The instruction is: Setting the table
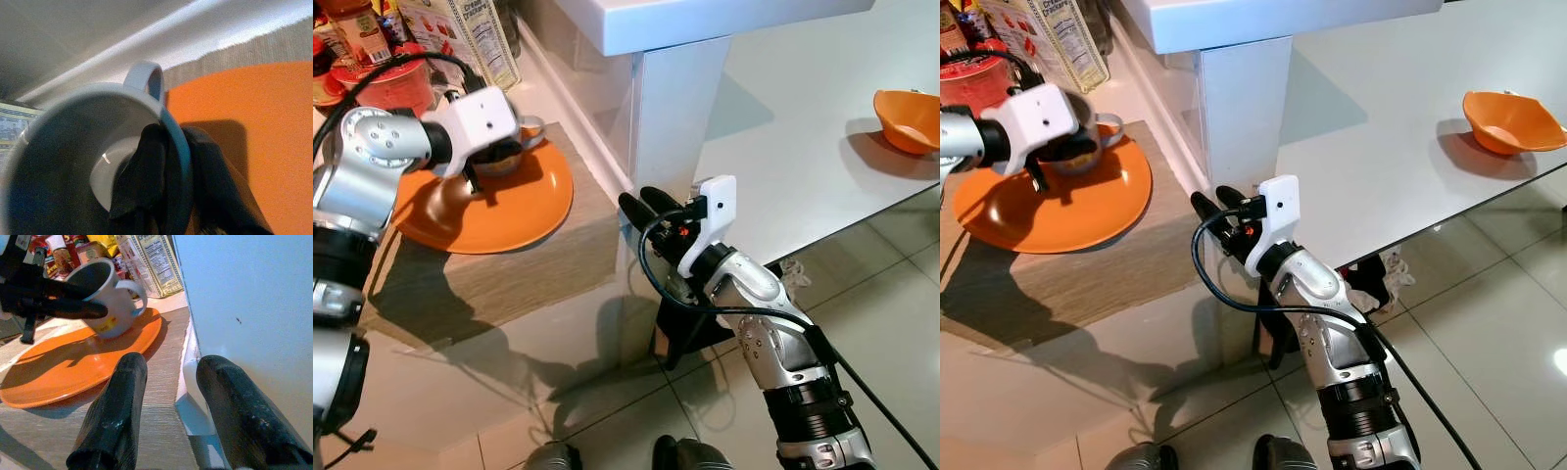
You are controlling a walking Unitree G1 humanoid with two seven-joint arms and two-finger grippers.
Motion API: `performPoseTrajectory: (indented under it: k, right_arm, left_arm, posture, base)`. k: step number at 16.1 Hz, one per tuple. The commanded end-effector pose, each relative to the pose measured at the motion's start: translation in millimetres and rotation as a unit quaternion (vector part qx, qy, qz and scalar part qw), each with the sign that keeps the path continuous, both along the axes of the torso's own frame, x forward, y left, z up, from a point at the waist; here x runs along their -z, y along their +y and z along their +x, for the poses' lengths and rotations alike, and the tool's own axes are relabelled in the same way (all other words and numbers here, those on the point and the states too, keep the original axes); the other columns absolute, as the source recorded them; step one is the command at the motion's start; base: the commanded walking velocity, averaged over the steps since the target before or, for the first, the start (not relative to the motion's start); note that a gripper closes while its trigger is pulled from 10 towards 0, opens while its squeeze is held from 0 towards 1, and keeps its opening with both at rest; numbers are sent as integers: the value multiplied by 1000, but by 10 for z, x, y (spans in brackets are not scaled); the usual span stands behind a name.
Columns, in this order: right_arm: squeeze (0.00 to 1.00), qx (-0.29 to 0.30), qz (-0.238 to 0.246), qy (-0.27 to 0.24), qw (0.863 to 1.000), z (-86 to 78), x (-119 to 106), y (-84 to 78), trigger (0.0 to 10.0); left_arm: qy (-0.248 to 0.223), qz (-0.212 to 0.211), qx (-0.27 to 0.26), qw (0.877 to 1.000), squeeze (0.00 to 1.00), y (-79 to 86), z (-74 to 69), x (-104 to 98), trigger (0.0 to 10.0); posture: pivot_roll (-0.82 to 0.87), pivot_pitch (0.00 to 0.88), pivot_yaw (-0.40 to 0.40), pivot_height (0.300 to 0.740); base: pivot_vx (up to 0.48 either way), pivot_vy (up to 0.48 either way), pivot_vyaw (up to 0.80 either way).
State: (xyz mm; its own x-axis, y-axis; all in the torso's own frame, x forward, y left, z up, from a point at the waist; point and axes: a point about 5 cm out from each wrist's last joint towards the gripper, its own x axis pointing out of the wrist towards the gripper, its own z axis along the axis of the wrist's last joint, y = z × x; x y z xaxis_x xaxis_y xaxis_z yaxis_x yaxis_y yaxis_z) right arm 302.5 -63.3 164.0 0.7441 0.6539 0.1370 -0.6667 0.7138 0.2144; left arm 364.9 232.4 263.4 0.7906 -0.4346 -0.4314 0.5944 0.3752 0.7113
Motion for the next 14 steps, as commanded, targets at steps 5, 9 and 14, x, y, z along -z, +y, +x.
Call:
performPoseTrajectory:
  k: [5,9,14]
  right_arm:
    - [0,8,-4,0,1000,37,-12,-2,10000]
    - [0,0,1,-8,1000,24,-34,22,10000]
    - [1000,-170,94,-63,979,-237,-361,39,10000]
  left_arm:
    - [-27,3,-7,1000,0,60,-90,-138,0]
    - [-63,-33,-19,997,0,173,-261,-271,0]
    - [-22,-55,16,998,0,463,-948,-434,0]
  posture:
    - [-85,99,-12,740]
    - [-84,102,-8,740]
    - [-72,106,-9,740]
  base:
    - [0,0,0]
    - [0,0,0]
    - [0,0,0]
